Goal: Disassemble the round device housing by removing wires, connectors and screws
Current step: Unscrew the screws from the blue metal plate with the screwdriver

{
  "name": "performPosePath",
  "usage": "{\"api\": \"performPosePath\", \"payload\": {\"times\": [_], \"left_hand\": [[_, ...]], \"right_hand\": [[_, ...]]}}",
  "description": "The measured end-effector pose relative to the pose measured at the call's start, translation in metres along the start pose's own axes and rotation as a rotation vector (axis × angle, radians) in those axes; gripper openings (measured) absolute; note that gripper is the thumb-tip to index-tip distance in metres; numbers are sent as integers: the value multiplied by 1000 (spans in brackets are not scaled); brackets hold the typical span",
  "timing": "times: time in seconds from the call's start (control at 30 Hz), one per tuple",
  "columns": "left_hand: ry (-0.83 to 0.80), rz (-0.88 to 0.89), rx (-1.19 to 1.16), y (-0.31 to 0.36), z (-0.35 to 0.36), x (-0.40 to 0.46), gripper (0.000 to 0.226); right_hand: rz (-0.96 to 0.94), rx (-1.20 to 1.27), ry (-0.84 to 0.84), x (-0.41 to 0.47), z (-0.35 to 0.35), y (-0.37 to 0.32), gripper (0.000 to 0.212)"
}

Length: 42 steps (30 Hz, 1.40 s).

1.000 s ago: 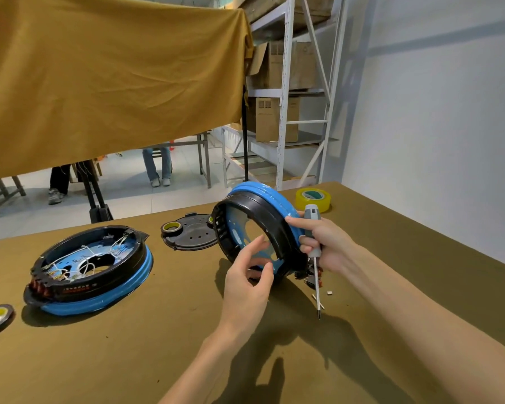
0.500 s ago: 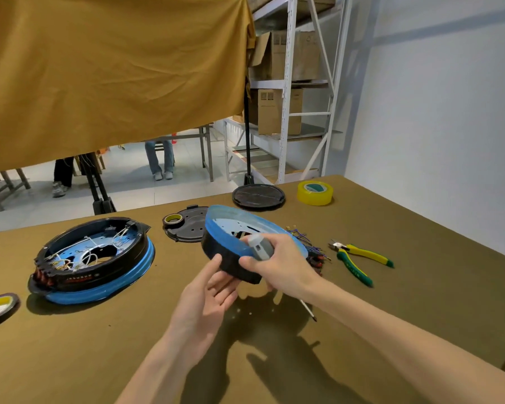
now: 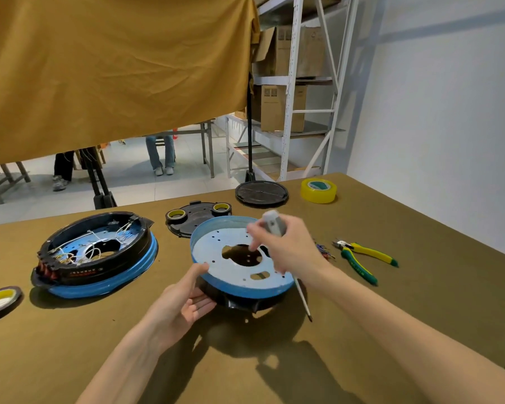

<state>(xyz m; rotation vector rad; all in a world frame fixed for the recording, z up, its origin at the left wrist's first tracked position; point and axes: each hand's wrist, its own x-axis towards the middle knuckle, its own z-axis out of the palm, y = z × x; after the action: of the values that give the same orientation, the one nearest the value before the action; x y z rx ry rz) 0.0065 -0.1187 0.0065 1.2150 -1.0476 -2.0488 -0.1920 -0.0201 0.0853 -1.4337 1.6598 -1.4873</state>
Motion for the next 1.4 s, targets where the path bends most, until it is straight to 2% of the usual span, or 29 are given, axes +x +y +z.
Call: {"api": "performPosePath", "payload": {"times": [0.07, 0.13, 0.33, 0.63, 0.83, 1.03, 1.2, 1.4], "left_hand": [[-12, -19, 77, 2, -13, 1, 89], [-23, -34, 136, 4, -23, 1, 86], [-131, -102, 247, 9, -22, 0, 80], [-122, -87, 343, 3, 9, 11, 78], [-269, -97, 441, 9, 9, 19, 79], [-387, -155, 458, 16, 4, 27, 60], [-395, -133, 475, 13, 3, 32, 82], [-405, -125, 471, 12, 2, 33, 92]], "right_hand": [[-5, 137, 113, 9, -8, -9, 23], [-28, 217, 164, 15, -10, -16, 25], [-56, 362, 134, 28, 9, -26, 35], [-151, 480, 192, 45, 39, -22, 42], [-116, 504, 211, 52, 48, -11, 41], [-124, 543, 171, 52, 51, -9, 41], [-152, 536, 150, 52, 54, -12, 40], [-149, 507, 149, 50, 55, -10, 41]]}}
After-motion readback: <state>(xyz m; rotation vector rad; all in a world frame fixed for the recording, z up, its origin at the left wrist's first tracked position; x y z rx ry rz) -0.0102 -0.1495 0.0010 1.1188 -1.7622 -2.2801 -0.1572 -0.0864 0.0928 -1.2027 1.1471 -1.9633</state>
